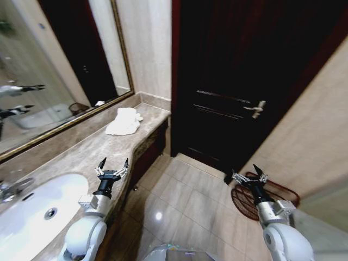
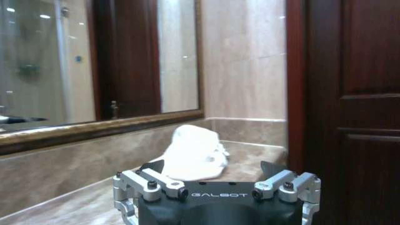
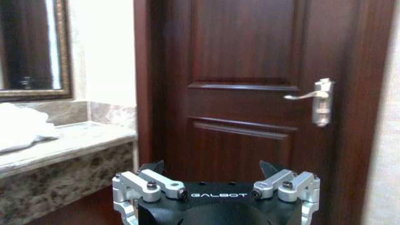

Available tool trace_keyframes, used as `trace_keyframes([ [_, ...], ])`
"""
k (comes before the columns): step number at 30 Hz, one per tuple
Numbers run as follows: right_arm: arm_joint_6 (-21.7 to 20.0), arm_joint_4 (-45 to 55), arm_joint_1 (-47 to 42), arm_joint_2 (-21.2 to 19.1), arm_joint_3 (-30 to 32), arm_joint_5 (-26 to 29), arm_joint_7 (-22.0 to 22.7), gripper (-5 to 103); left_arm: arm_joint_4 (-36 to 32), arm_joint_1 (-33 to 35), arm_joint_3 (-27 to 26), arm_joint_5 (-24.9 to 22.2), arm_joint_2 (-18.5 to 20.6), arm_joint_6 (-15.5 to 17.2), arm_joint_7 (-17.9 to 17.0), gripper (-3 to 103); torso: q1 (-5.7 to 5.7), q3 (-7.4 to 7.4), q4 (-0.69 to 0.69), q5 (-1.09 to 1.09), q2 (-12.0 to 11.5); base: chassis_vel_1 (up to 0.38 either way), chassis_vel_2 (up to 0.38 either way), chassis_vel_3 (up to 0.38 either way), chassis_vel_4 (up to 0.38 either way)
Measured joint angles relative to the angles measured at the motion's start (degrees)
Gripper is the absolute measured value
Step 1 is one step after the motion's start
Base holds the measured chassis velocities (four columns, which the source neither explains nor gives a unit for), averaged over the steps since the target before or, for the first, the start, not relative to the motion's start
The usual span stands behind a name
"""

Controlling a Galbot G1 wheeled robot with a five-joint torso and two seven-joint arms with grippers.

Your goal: Discard the used towel into the hamper.

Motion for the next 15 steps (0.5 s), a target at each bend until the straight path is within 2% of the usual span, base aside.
trace_keyframes([
  [6,0.20,-0.30,0.05,-0.09,-0.08,0.09,-0.28,100,-0.39,0.35,0.12,0.22,-0.30,-0.46,-0.58,100,0.00,0.00,0.00,0.01,0.00,-0.009,0.150,0.132,-0.030],
  [15,0.40,-0.71,-0.01,-0.39,-0.15,0.12,-0.52,100,-0.41,0.57,0.11,0.41,-0.65,-0.82,-1.12,100,0.00,0.00,-0.02,0.00,0.00,-0.080,0.098,0.089,-0.091],
])
